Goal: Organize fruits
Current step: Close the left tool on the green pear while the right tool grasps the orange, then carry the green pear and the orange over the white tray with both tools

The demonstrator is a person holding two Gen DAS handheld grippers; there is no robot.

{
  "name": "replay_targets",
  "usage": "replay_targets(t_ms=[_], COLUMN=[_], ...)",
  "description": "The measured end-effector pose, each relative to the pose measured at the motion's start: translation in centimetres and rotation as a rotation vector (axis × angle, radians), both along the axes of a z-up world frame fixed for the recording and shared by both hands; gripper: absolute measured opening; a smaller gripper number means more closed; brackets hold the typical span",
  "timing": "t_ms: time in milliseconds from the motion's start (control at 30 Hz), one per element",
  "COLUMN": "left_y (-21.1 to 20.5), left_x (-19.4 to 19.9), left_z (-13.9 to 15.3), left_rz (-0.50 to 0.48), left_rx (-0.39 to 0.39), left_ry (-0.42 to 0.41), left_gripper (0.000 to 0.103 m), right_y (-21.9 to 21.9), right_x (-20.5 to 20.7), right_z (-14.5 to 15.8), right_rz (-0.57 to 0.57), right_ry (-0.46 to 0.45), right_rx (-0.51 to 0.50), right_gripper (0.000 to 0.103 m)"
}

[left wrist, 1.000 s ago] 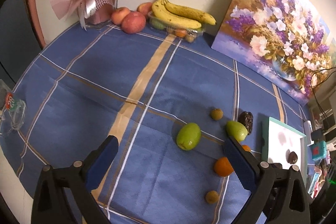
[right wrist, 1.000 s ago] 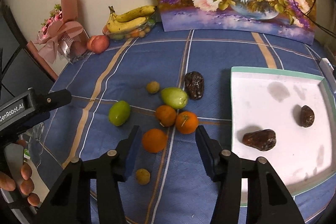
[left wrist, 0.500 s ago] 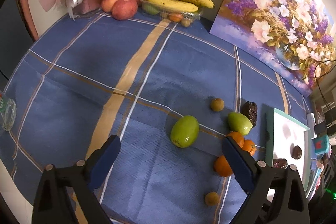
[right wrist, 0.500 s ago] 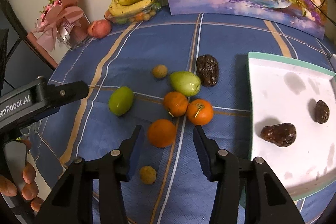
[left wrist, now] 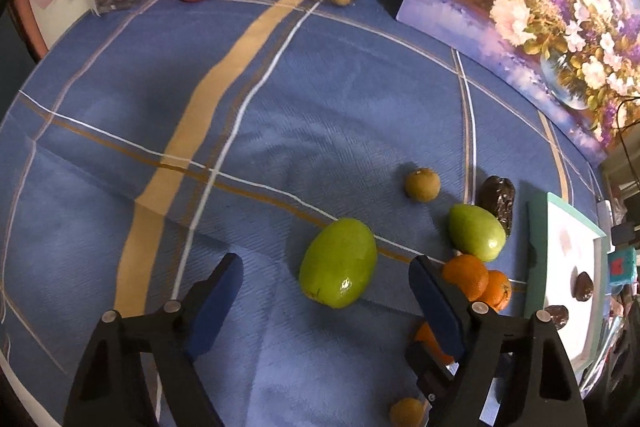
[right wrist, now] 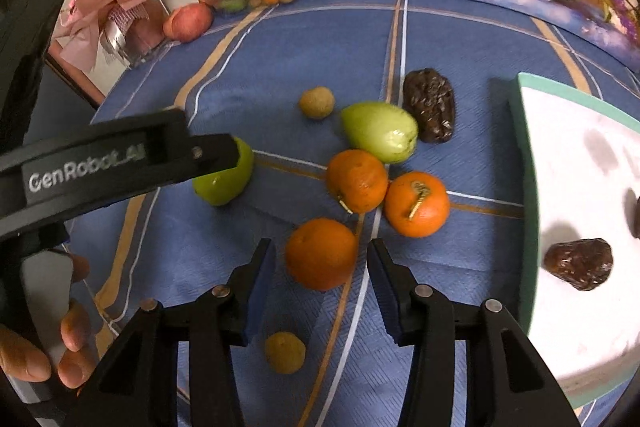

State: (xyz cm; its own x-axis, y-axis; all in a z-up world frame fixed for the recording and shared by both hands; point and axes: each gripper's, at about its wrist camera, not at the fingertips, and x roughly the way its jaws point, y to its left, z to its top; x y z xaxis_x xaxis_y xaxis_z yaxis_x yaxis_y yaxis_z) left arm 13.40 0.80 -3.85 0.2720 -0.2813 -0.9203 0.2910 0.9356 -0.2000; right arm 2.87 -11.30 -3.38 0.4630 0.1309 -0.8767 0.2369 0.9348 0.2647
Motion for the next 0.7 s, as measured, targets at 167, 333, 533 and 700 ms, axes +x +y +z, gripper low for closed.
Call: replay_targets(t_ms=[167, 333, 533, 700], left_y=[-0.1, -0.5, -0.5, 0.2], left_x=[0.7, 1.1, 1.0, 0.5], left_z=[-1.0, -1.6, -0.9, 1.5], left_rz=[0.008, -0.002, 0.007, 0.022], left_rx=[-0.007, -0.027, -0.039, -0.056], left_ry=[0.022, 0.041, 0.027, -0.022], left_gripper=[0.074, 0.047, 0.045, 0.045], right_y=[0.3, 0.2, 0.1, -0.3], right_x=[0.7, 1.0, 1.2, 0.4], right_z=[-0.8, -0.9, -0.7, 0.4], right_rz=[0.008, 0.009, 0.015, 0.006], right_ry=[0.006, 0.003, 0.004, -0.022], right_rx=[0.007, 0.006, 0.007, 0.008], right_gripper=[0.043, 0.041, 0.04, 0.04])
